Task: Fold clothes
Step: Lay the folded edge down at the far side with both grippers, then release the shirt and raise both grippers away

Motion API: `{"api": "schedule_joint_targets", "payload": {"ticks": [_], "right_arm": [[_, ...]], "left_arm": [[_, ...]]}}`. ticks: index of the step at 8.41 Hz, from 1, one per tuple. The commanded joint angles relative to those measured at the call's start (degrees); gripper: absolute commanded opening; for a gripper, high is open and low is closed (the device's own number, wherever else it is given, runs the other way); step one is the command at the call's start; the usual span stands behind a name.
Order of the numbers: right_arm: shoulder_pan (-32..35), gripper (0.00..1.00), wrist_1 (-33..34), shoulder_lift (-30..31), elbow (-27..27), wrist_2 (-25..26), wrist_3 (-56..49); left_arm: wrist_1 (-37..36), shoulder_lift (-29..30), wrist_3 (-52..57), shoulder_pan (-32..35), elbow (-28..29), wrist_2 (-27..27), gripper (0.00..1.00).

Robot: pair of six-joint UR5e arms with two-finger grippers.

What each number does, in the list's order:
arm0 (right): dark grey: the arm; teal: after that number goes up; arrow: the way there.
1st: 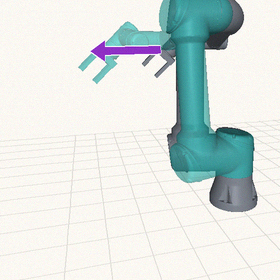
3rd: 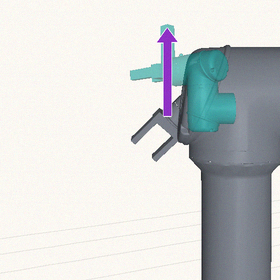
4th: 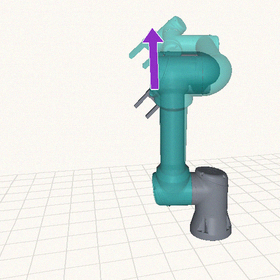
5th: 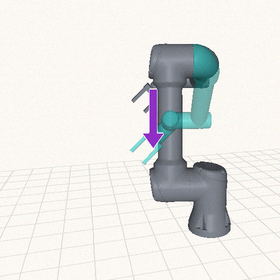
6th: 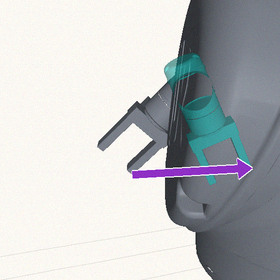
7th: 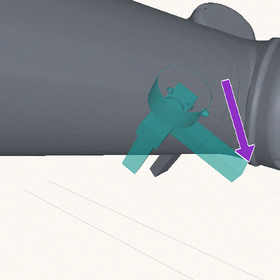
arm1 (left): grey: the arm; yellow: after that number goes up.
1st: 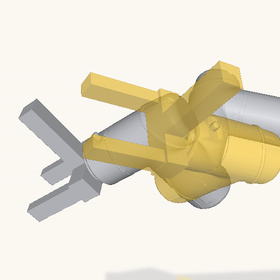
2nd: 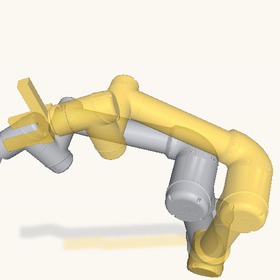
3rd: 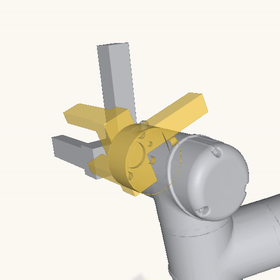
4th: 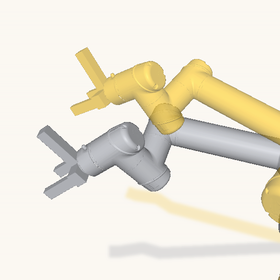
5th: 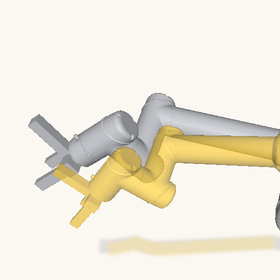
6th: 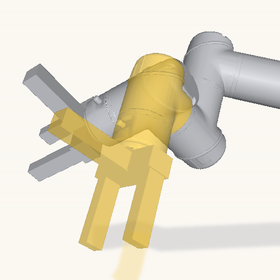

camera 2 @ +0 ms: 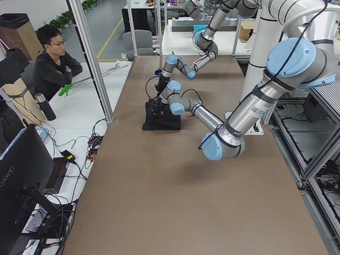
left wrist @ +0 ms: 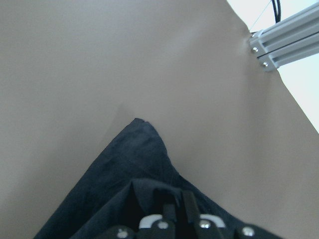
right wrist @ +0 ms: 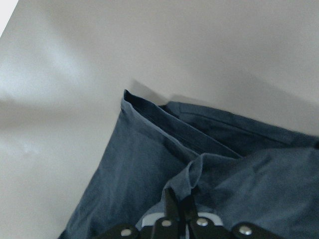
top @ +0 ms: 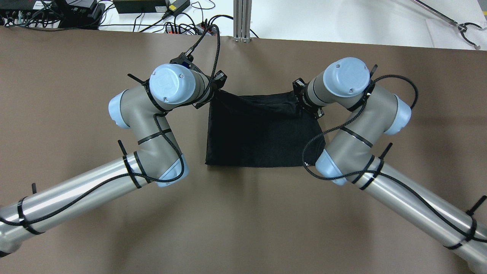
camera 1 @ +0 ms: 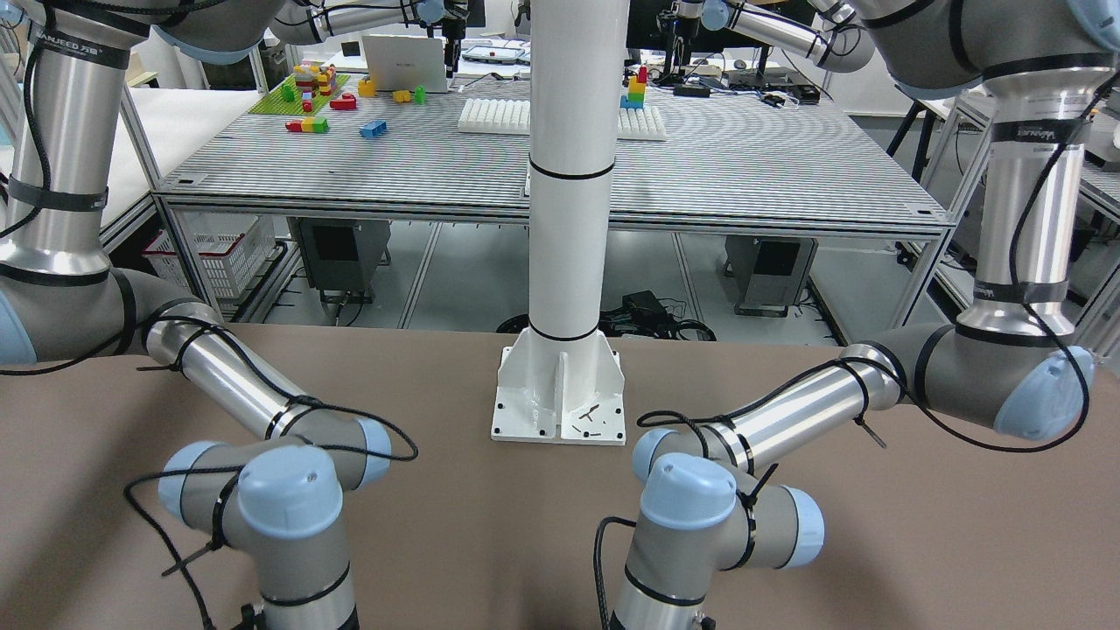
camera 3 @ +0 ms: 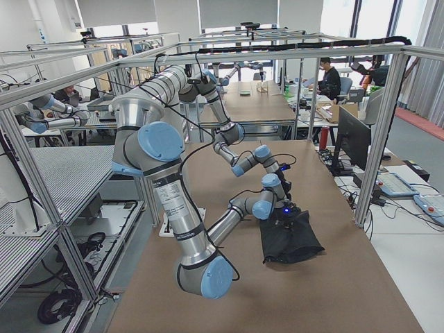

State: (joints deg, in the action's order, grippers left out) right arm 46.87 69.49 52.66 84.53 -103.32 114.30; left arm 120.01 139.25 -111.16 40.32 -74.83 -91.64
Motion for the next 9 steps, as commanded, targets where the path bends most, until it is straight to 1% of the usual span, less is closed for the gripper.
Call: {"api": "schedule_joint_targets", "payload": {"ticks": [1, 5, 6, 7, 8, 9], "right_arm": [[5.1, 0.95, -10.4, -11.1, -22.2, -1.6, -11.3], [7.0, 0.95, -10.6, -10.2, -21.3, -1.7, -16.5], [7.0, 0.95, -10.6, -9.0, -19.8, -1.7, -16.7], [7.2, 0.95, -10.4, -6.9, -17.1, -1.7, -20.1], [8.2, 0.95, -10.3, -3.7, -14.8, -2.0, -25.6], [9.8, 0.95, -10.3, 1.0, -11.5, -3.5, -34.6]], "left_arm": [[11.1, 6.8, 5.7, 2.7, 17.6, 0.1, 0.94], [11.3, 6.7, 5.9, 3.3, 17.3, 0.1, 0.94], [11.2, 6.6, 5.9, 3.5, 16.0, -0.3, 0.94], [10.6, 5.5, 6.0, 4.2, 12.8, -1.2, 0.94], [8.9, 3.4, 8.5, 6.5, 10.0, -5.3, 0.94], [5.8, -1.0, 18.8, 7.4, 3.8, -6.3, 0.94]]}}
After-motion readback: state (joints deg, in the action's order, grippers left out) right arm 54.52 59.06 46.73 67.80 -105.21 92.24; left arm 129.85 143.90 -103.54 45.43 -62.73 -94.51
